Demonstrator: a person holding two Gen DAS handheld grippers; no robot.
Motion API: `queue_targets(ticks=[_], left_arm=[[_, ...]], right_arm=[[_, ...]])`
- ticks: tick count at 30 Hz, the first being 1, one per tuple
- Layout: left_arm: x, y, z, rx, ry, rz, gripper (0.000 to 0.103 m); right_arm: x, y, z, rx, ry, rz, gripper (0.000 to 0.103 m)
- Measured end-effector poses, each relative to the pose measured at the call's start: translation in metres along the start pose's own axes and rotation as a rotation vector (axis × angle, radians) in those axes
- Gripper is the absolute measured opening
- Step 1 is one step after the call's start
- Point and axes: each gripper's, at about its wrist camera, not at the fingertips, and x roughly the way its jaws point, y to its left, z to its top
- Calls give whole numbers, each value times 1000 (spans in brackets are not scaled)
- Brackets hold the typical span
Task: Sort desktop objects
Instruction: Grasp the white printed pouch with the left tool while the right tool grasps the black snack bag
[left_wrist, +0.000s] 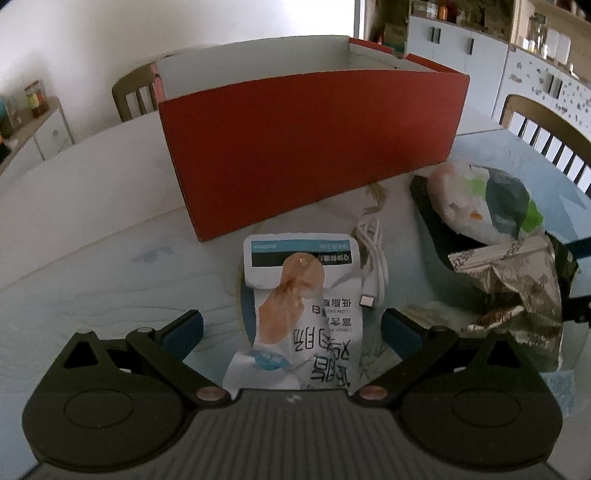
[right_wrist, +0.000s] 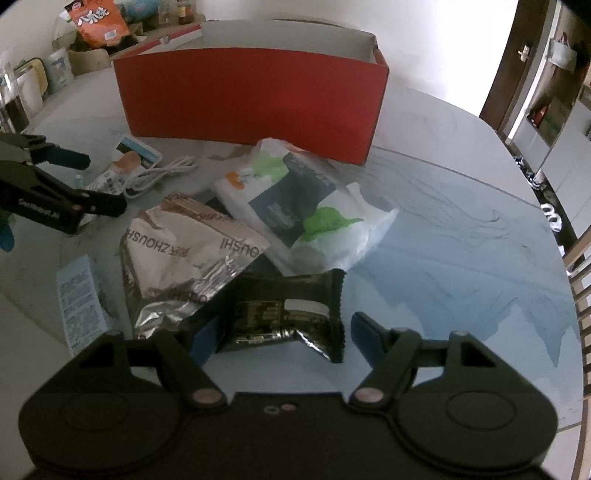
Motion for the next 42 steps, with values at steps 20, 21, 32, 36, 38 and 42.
queue_targets(ticks=[20, 21, 32, 36, 38, 42], left_arm=[[2, -1, -2, -5, -31, 1, 100], [1, -1, -2, -7, -35, 3, 99], [-6, 0, -1, -15, -52, 10, 64], [-8, 0, -1, -18, -51, 10, 63], [-8, 1, -1, -22, -51, 10, 63], [-10, 2, -3, -27, -50, 11, 63]], right_arm=[[-5, -11, -4, 31, -1, 35, 68], [-5, -11, -4, 31, -1, 35, 68], [-11, -10, -4, 26, 6, 35, 59], [-14, -9, -6, 21, 7, 32, 55], [-15, -8, -6, 16, 9, 28, 55], [-17, -10, -8, 17, 10, 16, 54]])
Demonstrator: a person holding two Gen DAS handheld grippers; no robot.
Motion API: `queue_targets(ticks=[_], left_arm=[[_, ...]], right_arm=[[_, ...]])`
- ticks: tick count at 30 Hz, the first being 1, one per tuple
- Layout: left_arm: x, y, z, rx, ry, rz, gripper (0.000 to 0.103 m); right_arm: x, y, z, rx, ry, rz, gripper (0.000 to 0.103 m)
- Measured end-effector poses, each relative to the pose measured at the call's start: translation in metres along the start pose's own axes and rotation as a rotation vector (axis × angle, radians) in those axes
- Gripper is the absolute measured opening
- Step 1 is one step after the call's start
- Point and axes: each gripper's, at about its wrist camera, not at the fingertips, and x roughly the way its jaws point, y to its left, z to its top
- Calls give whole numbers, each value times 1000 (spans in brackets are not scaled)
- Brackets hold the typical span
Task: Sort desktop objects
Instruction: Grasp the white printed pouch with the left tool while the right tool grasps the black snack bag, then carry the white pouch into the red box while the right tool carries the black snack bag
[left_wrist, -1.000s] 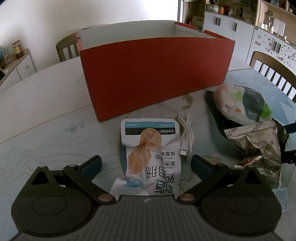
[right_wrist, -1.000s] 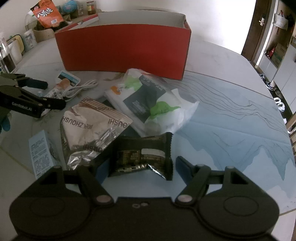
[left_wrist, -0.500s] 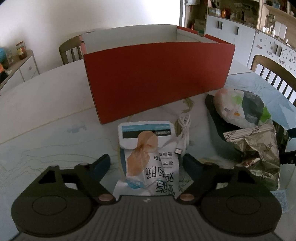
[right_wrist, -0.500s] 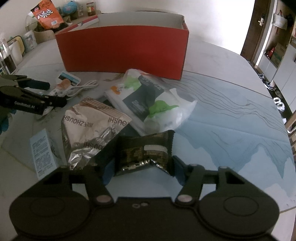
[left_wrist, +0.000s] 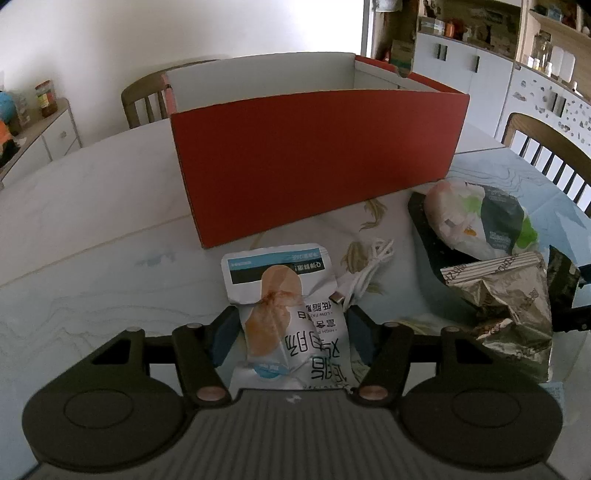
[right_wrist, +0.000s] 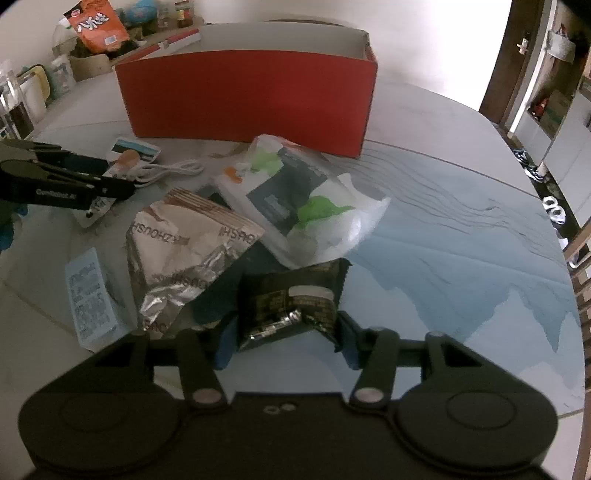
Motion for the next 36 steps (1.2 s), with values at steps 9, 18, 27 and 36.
queue_targets(ticks=[9, 18, 27, 36], left_arm=[[-10, -2, -4, -9, 1, -1, 61], [-27, -4, -3, -16, -16, 4, 60], [-49, -5, -5, -23, -24, 13, 60], [-75, -19, 3, 4, -40, 8, 60]], right_arm=[[-9, -5, 1, 6, -8, -17, 54], [-16, -8, 2, 14, -31, -21, 54], [-33, -2, 6, 11, -70, -1, 54], [-56, 4, 10, 3, -102, 7, 54]])
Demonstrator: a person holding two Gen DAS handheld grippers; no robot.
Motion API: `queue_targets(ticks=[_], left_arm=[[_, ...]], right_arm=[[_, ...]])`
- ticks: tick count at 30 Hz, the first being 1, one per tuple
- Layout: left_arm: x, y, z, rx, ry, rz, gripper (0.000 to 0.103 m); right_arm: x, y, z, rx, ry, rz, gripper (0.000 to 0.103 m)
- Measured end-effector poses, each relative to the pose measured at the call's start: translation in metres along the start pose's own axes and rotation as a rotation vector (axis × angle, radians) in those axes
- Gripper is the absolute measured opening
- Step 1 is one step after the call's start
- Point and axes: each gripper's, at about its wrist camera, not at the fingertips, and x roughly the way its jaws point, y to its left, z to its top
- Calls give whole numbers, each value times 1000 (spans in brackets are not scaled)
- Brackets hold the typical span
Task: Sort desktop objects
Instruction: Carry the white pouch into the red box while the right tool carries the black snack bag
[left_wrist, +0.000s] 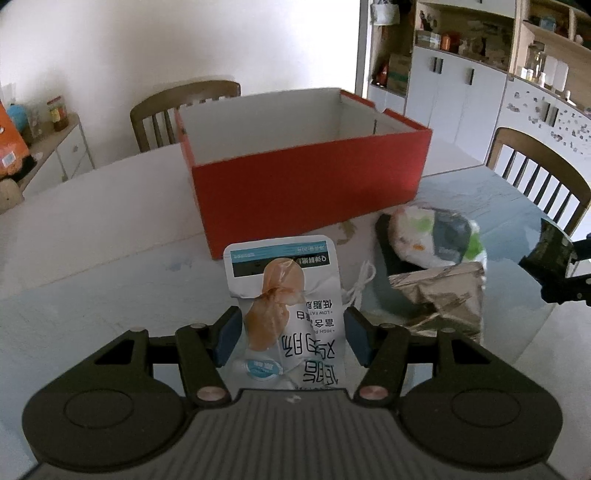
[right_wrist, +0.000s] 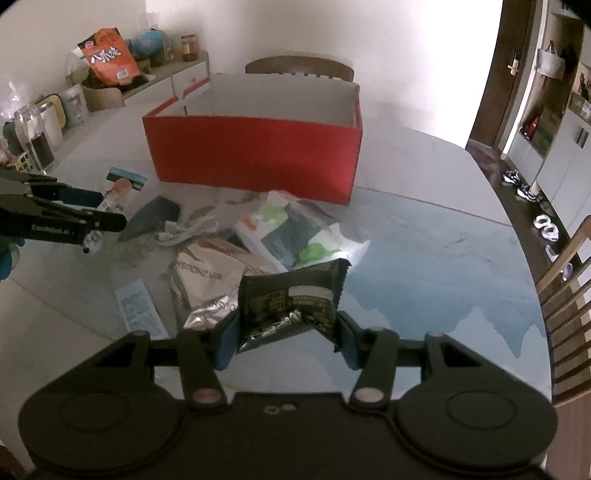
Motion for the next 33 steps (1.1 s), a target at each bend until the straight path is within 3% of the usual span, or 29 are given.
queue_targets(ticks=[18, 33], left_arm=[[-51, -20, 69, 70, -117, -24, 60], [-53, -13, 131, 111, -189, -21, 60]], right_arm=[[-45, 6, 54, -18, -134, 15, 54], [-51, 8, 121, -44, -221, 21, 54]])
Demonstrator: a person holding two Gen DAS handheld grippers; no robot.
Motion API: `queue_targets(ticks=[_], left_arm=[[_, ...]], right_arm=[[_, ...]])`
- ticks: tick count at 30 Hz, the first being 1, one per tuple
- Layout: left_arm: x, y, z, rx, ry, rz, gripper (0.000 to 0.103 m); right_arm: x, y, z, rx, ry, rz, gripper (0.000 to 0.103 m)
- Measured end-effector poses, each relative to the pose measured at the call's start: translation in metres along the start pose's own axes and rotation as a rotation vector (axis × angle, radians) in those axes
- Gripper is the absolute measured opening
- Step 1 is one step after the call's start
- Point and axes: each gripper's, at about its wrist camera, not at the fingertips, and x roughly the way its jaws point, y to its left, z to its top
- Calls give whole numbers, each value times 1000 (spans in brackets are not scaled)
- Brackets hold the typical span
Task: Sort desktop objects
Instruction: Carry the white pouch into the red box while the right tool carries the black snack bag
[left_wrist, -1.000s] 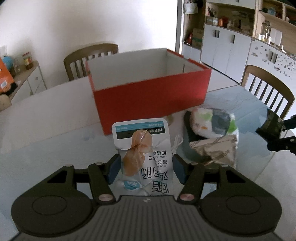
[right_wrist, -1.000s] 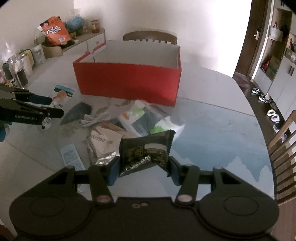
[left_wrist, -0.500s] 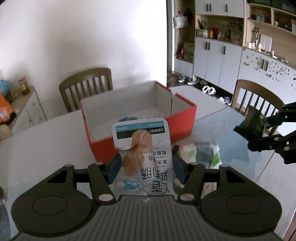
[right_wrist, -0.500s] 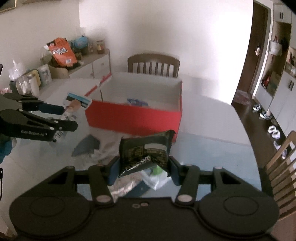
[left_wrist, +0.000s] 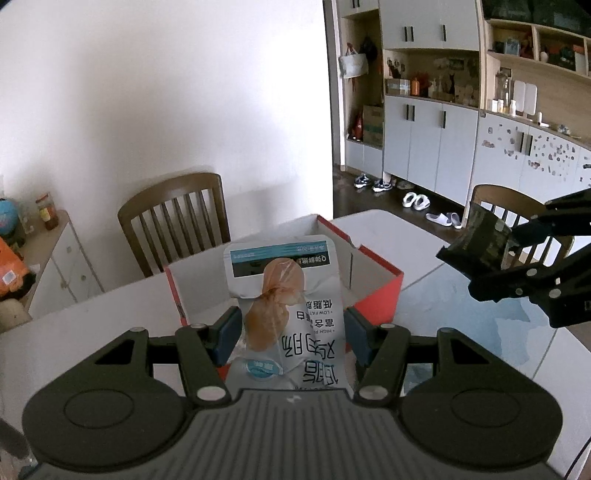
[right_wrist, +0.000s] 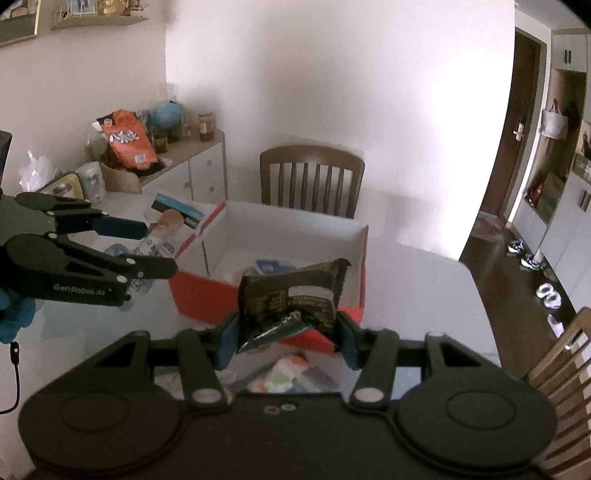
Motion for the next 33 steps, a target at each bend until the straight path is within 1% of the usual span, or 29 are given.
queue_targets(ticks=[4, 11, 19, 33], left_arm=[[11, 6, 11, 0, 6, -10, 60], [34, 22, 21, -4, 44, -31, 60], [65, 39, 30, 1, 100, -42, 60], [118, 64, 45, 19, 186, -66, 60]], right_arm=[[9, -1, 15, -5, -11, -1, 54], [30, -2, 30, -8, 2, 2, 54], [59, -1, 45, -16, 60, 7, 54], [101, -4, 68, -20, 101, 1, 54]])
